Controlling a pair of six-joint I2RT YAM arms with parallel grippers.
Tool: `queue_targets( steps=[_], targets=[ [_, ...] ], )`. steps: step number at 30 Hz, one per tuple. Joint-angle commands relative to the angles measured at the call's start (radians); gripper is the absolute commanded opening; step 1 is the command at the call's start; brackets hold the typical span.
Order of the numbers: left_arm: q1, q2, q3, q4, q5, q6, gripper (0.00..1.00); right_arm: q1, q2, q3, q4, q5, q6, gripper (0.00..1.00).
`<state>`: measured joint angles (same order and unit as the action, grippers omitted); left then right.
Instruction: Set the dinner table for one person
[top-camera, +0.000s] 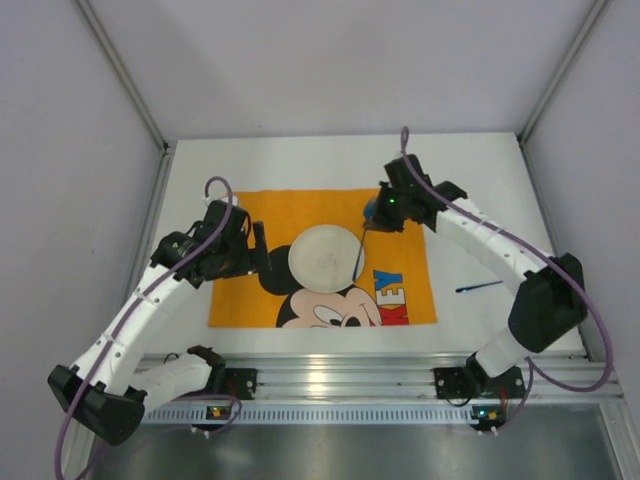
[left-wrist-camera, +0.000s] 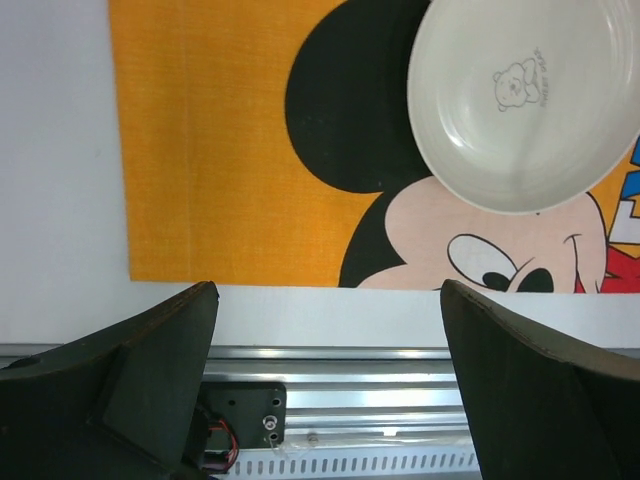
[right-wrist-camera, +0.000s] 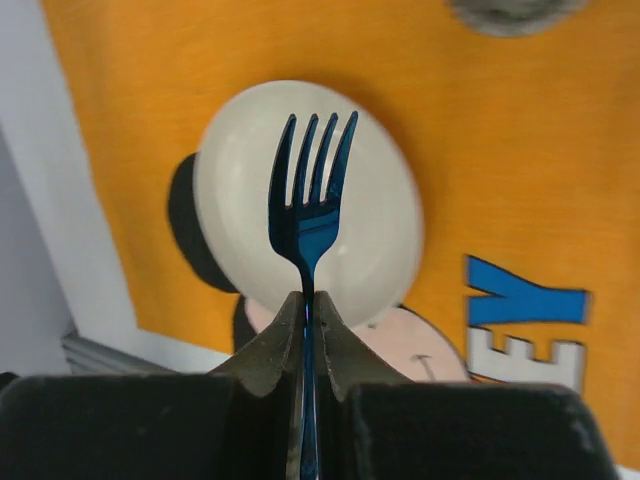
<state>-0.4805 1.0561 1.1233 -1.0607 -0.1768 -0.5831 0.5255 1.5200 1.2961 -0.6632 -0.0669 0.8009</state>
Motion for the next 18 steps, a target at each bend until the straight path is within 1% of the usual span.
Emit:
queue_targets(
  steps=[1, 2, 3, 4, 5, 6, 7, 8, 9, 10, 12, 13, 18],
  targets=[
    [0.002, -0.051, 0.071, -0.083, -0.133, -0.041, 0.98, 0.166, 0.215, 0.185, 0.128, -0.057, 0.096, 0.0],
    [0.002, -0.065, 0.087, -0.105, -0.151, -0.055, 0.98, 0.197, 0.271, 0.301, 0.135, -0.071, 0.109, 0.0],
    [0.003, -0.071, 0.102, -0.12, -0.171, -0.06, 0.98, 0.246, 0.328, 0.363, 0.161, -0.103, 0.125, 0.0],
    [0.005, -0.077, 0.127, -0.145, -0.193, -0.063, 0.99, 0.269, 0.439, 0.426, 0.169, -0.115, 0.138, 0.0],
    [0.005, -0.087, 0.138, -0.153, -0.202, -0.066, 0.99, 0.289, 0.497, 0.554, 0.177, -0.131, 0.145, 0.0],
    [0.003, -0.1, 0.145, -0.16, -0.207, -0.066, 0.98, 0.322, 0.552, 0.624, 0.178, -0.151, 0.153, 0.0],
    [0.005, -0.107, 0.15, -0.165, -0.211, -0.064, 0.98, 0.336, 0.656, 0.688, 0.18, -0.158, 0.168, 0.0],
    [0.005, -0.113, 0.153, -0.174, -0.213, -0.063, 0.98, 0.361, 0.705, 0.806, 0.177, -0.165, 0.178, 0.0],
    [0.005, -0.122, 0.153, -0.185, -0.213, -0.064, 0.98, 0.369, 0.748, 0.856, 0.175, -0.168, 0.205, 0.0],
    [0.005, -0.125, 0.156, -0.196, -0.213, -0.064, 0.98, 0.375, 0.819, 0.893, 0.174, -0.169, 0.224, 0.0],
    [0.006, -0.133, 0.158, -0.223, -0.205, -0.064, 0.98, 0.383, 0.868, 0.953, 0.177, -0.165, 0.263, 0.0],
    [0.006, -0.145, 0.158, -0.232, -0.204, -0.063, 0.98, 0.384, 0.9, 0.96, 0.175, -0.162, 0.27, 0.0],
    [0.006, -0.18, 0.167, -0.28, -0.219, -0.054, 0.98, 0.395, 0.942, 0.939, 0.149, -0.143, 0.253, 0.0]
  ],
)
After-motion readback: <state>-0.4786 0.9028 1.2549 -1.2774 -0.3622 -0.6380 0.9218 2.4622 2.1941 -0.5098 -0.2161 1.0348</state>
